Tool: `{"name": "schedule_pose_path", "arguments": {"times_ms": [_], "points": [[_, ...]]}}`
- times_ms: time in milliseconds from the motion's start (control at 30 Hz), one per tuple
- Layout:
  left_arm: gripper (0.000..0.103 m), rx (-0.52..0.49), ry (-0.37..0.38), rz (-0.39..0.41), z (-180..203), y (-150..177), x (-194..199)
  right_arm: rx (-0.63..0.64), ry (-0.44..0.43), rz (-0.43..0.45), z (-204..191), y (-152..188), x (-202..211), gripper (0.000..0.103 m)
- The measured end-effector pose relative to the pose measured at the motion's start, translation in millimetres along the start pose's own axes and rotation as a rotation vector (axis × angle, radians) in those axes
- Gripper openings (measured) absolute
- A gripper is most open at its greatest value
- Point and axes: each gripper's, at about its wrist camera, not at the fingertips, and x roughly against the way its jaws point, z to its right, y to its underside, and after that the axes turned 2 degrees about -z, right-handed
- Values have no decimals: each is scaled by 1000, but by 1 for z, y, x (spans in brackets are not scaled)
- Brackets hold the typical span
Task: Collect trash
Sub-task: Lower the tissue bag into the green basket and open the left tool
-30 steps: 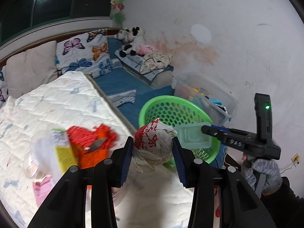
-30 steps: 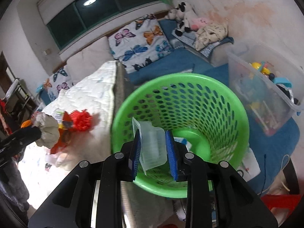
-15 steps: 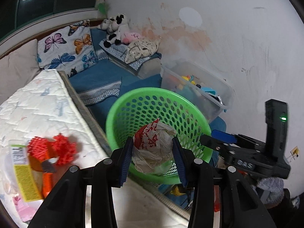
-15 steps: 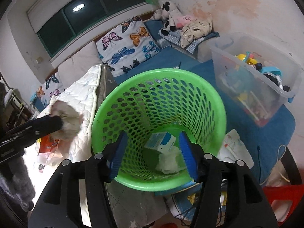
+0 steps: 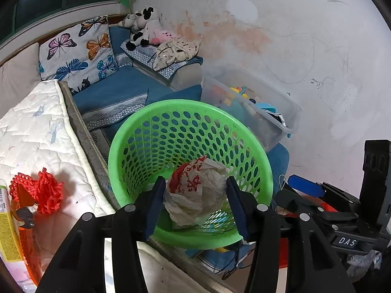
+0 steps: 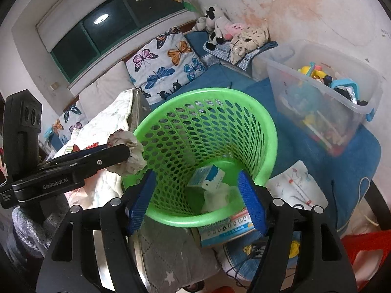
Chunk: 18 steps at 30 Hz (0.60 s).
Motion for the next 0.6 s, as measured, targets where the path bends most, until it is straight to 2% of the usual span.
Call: {"name": "schedule_pose_path", "arguments": {"times_ms": [167,300,600], "points": [[61,10,14,11,-3,1,3,-5,-1,-9,0,4,-1,70],[61,18,13,29,-5,5,11,-4,-6,-8,-4,5,0,70],[61,58,-41,67,-24,19,41,21,-28,-10,-21,8,1,71]]}}
